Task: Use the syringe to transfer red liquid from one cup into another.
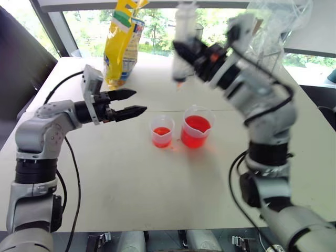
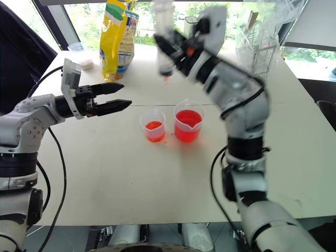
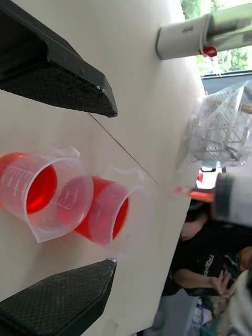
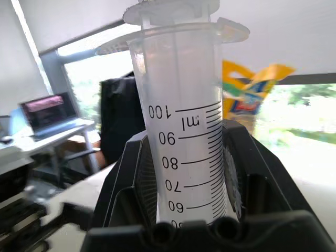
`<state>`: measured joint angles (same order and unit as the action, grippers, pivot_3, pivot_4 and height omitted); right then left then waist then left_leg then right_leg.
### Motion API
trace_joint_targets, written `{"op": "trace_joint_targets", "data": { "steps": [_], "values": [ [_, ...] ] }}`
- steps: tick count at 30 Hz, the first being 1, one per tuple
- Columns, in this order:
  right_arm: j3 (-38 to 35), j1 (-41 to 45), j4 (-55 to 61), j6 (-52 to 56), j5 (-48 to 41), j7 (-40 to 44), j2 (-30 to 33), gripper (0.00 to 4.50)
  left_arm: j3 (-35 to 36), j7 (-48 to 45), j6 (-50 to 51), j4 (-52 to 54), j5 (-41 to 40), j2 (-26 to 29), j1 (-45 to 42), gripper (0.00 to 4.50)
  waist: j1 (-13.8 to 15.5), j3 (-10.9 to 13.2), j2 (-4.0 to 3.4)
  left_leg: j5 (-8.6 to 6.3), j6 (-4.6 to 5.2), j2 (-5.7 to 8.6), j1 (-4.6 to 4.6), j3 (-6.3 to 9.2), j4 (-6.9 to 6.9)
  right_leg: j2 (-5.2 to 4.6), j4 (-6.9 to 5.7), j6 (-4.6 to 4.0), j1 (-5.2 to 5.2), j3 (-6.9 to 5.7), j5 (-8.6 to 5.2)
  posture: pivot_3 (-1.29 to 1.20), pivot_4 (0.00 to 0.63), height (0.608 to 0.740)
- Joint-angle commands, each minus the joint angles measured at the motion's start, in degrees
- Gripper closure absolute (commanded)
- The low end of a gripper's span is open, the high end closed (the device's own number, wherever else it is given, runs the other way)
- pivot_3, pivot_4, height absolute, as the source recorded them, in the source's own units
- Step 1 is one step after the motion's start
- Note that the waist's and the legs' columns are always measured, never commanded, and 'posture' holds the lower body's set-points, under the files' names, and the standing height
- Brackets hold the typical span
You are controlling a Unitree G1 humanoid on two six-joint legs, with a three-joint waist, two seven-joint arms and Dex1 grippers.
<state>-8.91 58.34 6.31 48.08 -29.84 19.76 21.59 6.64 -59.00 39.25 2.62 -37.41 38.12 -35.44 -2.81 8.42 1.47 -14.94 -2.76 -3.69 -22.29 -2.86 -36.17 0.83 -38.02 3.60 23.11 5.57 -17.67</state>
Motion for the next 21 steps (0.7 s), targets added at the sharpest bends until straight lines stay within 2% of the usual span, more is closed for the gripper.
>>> {"op": "trace_joint_targets", "data": {
  "steps": [1, 4, 7, 14, 21],
  "values": [
    [-0.79, 2.17, -6.17, 8.25, 2.33, -0.11, 8.14, 3.15, -0.91, 0.19, -1.79, 2.55, 0.47, -0.95, 0.45, 0.09, 0.23, -0.01, 0.02, -0.01, 0.01, 0.0, 0.0, -0.02, 0.02, 0.03, 0.03, 0.0, 0.0, 0.02, 0.0, 0.0, 0.15, 0.74],
    [3.01, 1.69, -10.77, 15.36, 5.31, 0.75, 15.11, 3.15, -1.56, 0.48, -2.27, 3.38, 0.91, -1.56, 1.21, 0.09, 0.22, 0.01, -0.02, -0.02, 0.04, 0.0, -0.01, -0.08, 0.09, 0.13, 0.05, -0.01, 0.07, 0.11, 0.0, 0.0, 0.15, 0.74],
    [5.76, -0.25, -12.02, 22.15, 5.44, 2.82, 18.62, 3.15, -1.69, 0.62, -2.28, 4.2, 0.75, -1.92, 2.09, 0.09, 0.06, 0.01, -0.02, -0.05, 0.08, -0.03, -0.02, -0.1, 0.11, 0.32, 0.05, -0.01, 0.13, 0.22, -0.01, 0.0, 0.15, 0.74],
    [10.15, -2.3, -16.41, 35.25, 6.31, 4.34, 19.6, 3.15, -2.39, 1.37, -2.83, 5.85, 1.1, -2.85, 3.87, 0.09, -0.86, 0.0, -0.1, -0.08, 0.14, -0.1, 0.0, -0.1, 0.12, 0.42, 0.01, -0.01, 0.18, 0.28, 0.0, 0.0, 0.15, 0.74],
    [12.93, -5.01, -19.53, 36.88, 7.53, 5.42, 18.4, 3.15, -2.39, 1.87, -2.54, 7.26, 0.94, -2.7, 4.69, 0.09, -1.08, 0.0, -0.1, -0.08, 0.14, -0.02, -0.03, -0.12, 0.04, 0.39, 0.03, 0.01, 0.13, 0.28, 0.0, 0.0, 0.15, 0.74]
  ]
}}
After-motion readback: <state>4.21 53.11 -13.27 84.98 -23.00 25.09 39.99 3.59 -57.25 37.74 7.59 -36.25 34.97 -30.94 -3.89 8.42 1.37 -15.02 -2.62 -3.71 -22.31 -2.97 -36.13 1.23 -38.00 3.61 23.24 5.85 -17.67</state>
